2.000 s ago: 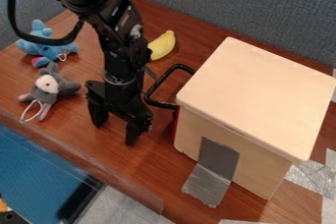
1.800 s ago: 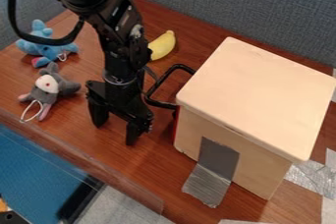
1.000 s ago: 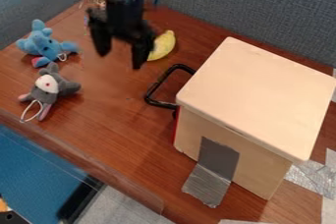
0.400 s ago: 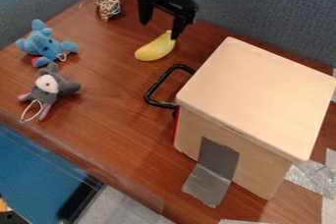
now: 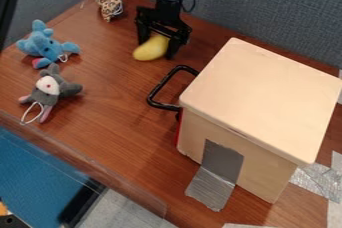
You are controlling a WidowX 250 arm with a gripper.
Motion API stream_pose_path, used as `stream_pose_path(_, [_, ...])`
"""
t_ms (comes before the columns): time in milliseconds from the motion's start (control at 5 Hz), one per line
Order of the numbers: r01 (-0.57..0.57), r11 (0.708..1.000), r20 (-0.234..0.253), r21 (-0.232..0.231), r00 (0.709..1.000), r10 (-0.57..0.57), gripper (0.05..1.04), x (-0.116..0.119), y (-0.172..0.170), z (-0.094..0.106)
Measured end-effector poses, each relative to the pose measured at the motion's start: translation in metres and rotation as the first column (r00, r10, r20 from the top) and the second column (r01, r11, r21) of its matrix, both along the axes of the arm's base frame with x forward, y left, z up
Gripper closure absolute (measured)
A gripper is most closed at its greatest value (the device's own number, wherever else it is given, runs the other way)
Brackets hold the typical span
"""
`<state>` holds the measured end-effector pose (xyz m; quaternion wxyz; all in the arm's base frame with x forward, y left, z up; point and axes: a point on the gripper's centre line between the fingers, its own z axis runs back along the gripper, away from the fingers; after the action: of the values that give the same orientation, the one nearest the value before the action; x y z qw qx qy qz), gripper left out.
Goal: Put the yellow banana on top of the left side of the drawer
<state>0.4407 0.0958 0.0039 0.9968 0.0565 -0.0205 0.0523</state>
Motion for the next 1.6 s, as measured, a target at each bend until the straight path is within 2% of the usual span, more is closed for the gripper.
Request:
stream_pose_path(200, [-0.004,1.000,-0.009,-0.024,1.000,0.004,0.137,0.001,-0.004,-0.004])
stream_pose_path(400, [-0.012,0.999,0.000,-0.044,1.000,0.012,0.418,-0.008,-0.009,-0.003])
stream_pose_path(600, [-0.026,0.998,0.028,-0.065,0.999,0.028,0.530,-0.018,-0.015,0.013])
stream_pose_path(800, [-0.040,0.998,0.125,-0.056,0.991,0.046,0.530,-0.023,-0.019,0.061])
stream_pose_path(1000, [-0.029,0.998,0.159,-0.064,0.986,0.039,0.530,-0.047,-0.042,0.091])
stream_pose_path(1200, [0.041,0.996,0.161,-0.084,0.987,-0.027,0.530,-0.075,-0.087,0.114])
stream_pose_path(1600, [0.136,0.983,0.107,-0.121,0.987,-0.123,0.530,-0.110,-0.160,0.126])
